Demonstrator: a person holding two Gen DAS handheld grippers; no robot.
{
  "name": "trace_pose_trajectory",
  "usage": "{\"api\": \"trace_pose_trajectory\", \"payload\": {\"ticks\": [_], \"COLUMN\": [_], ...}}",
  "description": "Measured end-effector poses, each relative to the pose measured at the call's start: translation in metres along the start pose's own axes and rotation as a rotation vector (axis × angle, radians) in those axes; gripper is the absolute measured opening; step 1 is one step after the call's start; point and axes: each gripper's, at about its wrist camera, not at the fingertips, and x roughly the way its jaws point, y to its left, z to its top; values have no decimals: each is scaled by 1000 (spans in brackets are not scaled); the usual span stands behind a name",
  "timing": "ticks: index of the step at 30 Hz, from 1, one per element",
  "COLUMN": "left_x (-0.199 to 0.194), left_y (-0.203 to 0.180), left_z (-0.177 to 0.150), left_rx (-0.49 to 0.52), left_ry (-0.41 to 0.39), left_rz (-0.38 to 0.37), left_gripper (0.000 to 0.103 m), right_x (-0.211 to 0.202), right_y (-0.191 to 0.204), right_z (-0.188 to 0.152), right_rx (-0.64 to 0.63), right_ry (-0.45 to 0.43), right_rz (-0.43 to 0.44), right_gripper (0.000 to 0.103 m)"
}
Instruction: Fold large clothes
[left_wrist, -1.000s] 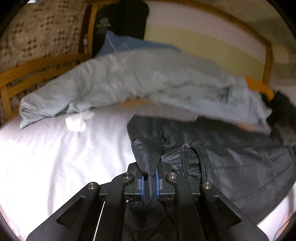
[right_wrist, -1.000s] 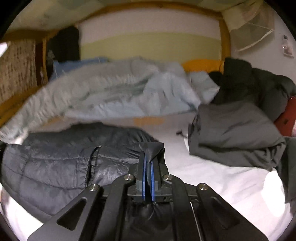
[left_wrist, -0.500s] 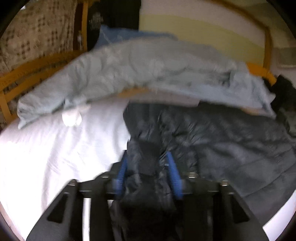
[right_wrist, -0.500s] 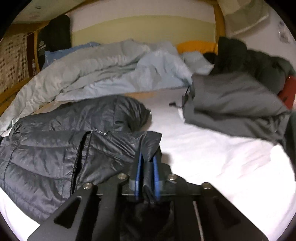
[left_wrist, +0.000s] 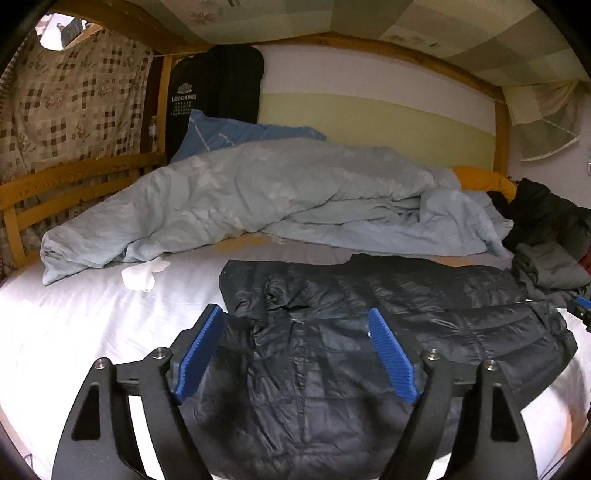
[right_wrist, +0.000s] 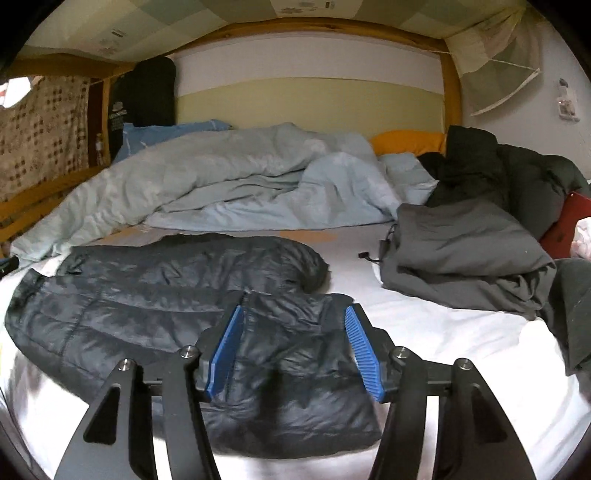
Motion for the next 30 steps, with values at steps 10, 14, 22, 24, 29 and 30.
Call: {"api": "trace_pose_trajectory", "payload": {"ticks": [10,14,22,24,29,30], "left_x": [-31,-40,-44,-39,-6,-2], "left_y": [-21,-34,-56,-64,-90,-93], "left_z": [-17,-26,-46,-53,-81,-85], "left_rx": [68,113,203,248,474,497], "left_ry": [-106,-146,-127,-95,43,68], "left_rz": [-6,22,32,27,71,51], "left_gripper": [103,103,103,103,103,103], "right_x": [-19,-21,-24,-24,-14,-11], "right_y": [3,1,6,9,39,49], "right_z": [4,4,-4,-9,-29,-37], "right_rx": [30,39,-16,-38,-249,-326], "right_ry": [-42,-35,-53,-52,19,24], "right_rz": [24,28,24,34,115,101], "right_gripper": [87,92,100,103,103,103]}}
